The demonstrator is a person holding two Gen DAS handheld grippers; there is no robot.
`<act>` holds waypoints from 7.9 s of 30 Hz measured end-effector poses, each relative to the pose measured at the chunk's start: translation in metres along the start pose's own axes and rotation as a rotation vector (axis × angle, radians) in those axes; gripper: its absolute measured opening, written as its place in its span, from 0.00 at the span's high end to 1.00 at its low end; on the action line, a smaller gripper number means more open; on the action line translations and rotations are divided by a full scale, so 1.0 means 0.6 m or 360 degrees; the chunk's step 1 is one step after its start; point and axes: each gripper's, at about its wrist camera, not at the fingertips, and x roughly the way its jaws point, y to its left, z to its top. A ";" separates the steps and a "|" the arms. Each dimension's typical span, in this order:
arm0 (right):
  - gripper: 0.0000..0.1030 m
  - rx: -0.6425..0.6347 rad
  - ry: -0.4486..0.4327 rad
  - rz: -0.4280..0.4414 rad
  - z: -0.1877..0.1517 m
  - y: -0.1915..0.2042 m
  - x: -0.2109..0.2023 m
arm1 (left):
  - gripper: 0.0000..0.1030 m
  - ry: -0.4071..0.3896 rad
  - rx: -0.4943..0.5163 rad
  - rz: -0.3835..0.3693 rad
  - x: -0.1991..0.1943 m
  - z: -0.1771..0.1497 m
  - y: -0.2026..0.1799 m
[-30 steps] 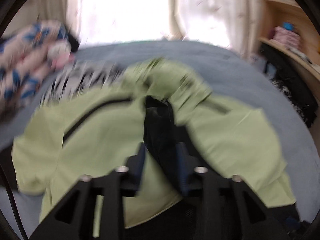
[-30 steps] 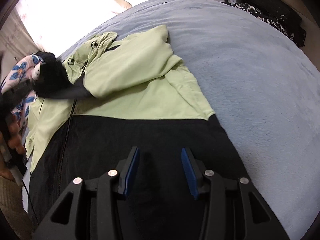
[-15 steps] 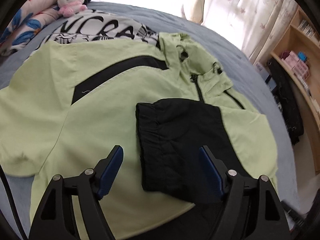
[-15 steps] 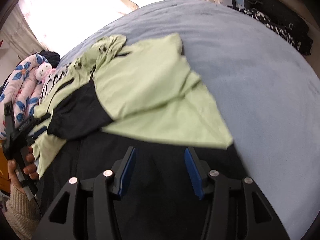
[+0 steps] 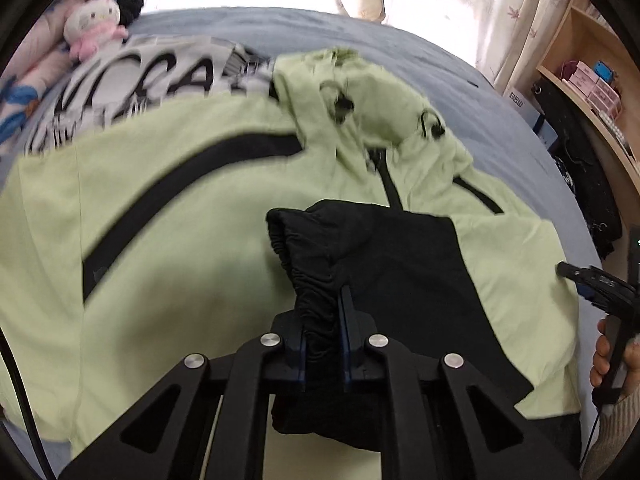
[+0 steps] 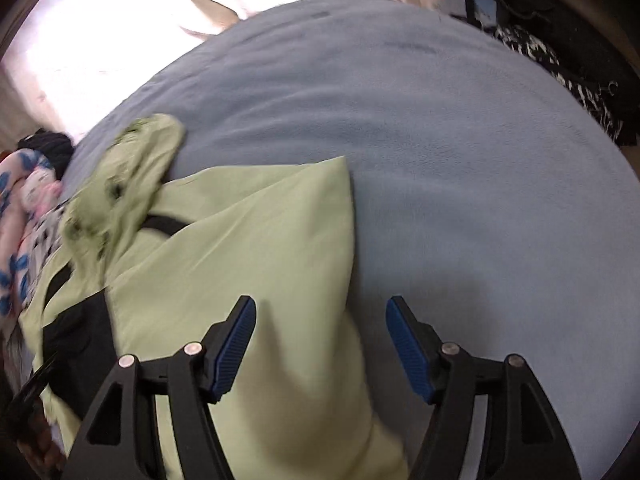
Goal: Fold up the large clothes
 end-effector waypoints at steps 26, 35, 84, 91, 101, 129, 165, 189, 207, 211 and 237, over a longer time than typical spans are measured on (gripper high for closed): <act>0.46 -0.0425 -0.0109 0.0072 -0.153 0.146 -0.081 | 0.43 -0.0170 0.0112 0.0117 -0.034 -0.066 -0.084; 0.52 -0.0551 -0.0064 -0.0009 -0.192 0.182 -0.027 | 0.43 0.0021 0.0119 0.0176 0.055 -0.117 -0.114; 0.35 -0.0184 -0.0042 -0.0216 -0.214 0.059 -0.084 | 0.34 -0.0233 0.0376 0.0077 -0.102 -0.157 -0.175; 0.35 -0.0270 -0.0194 -0.0162 -0.257 0.107 -0.185 | 0.34 -0.0358 0.0360 0.0122 -0.184 -0.171 -0.178; 0.35 -0.0376 -0.0415 -0.0088 -0.328 0.174 -0.332 | 0.34 -0.0363 0.0222 0.0205 -0.293 -0.233 -0.140; 0.33 -0.0816 -0.0413 0.0094 -0.531 0.483 -0.343 | 0.31 -0.0358 -0.0374 0.0519 -0.475 -0.393 0.291; 0.33 -0.1037 -0.0167 0.0133 -0.526 0.725 -0.055 | 0.38 -0.0221 -0.1102 0.0392 -0.217 -0.282 0.729; 0.33 -0.0683 -0.0327 0.0186 -0.443 0.549 -0.167 | 0.98 -0.0540 -0.0282 0.0393 -0.331 -0.108 0.353; 0.33 -0.0240 -0.0266 0.0009 -0.384 0.286 -0.162 | 0.36 0.0192 -0.0023 -0.0162 -0.113 -0.200 0.073; 0.33 -0.0284 -0.0263 0.0070 -0.387 0.305 -0.162 | 0.29 0.0195 -0.0054 -0.0246 -0.146 -0.207 0.093; 0.33 -0.0736 0.0011 0.0573 -0.408 0.461 -0.161 | 0.11 0.0272 0.0338 -0.0344 -0.206 -0.339 0.125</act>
